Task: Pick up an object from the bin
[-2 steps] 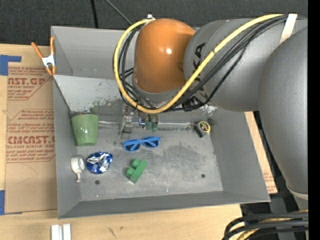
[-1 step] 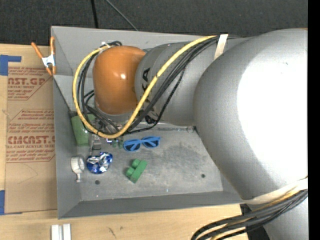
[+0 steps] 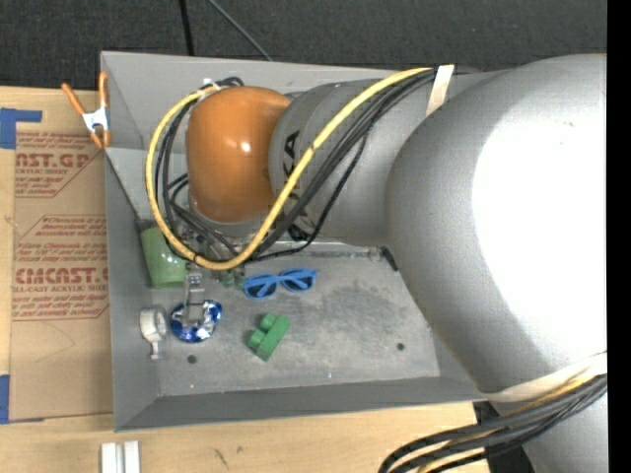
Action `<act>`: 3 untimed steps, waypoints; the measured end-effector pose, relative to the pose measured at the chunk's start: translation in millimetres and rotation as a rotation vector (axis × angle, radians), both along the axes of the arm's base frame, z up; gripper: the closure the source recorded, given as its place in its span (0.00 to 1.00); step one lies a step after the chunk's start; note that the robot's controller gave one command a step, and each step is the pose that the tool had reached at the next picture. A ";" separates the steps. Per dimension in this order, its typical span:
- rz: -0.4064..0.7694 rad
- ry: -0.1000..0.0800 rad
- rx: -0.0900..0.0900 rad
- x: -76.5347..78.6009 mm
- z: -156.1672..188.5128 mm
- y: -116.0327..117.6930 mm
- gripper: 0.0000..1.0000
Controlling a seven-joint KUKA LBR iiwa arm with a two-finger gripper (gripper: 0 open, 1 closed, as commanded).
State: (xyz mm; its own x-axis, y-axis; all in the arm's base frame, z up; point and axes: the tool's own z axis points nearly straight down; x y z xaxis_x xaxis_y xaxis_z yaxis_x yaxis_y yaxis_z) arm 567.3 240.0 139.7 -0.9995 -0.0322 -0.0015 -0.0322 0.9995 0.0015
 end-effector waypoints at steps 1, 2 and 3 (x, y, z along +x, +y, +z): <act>0.172 0.002 -0.002 -48.6 -71.3 -25.0 0.00; 0.172 0.000 -0.001 -47.7 -69.9 -24.6 1.00; 0.210 -0.006 0.001 -69.7 35.6 -21.8 1.00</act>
Offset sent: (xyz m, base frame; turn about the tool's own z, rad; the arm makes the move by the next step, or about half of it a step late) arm -0.0477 -0.0253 -0.0697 -0.1716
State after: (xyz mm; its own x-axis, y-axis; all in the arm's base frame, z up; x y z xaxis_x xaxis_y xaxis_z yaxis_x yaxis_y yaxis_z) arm 497.5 218.2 175.3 -0.9709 -0.2394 -0.0074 -0.2394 0.9709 0.0015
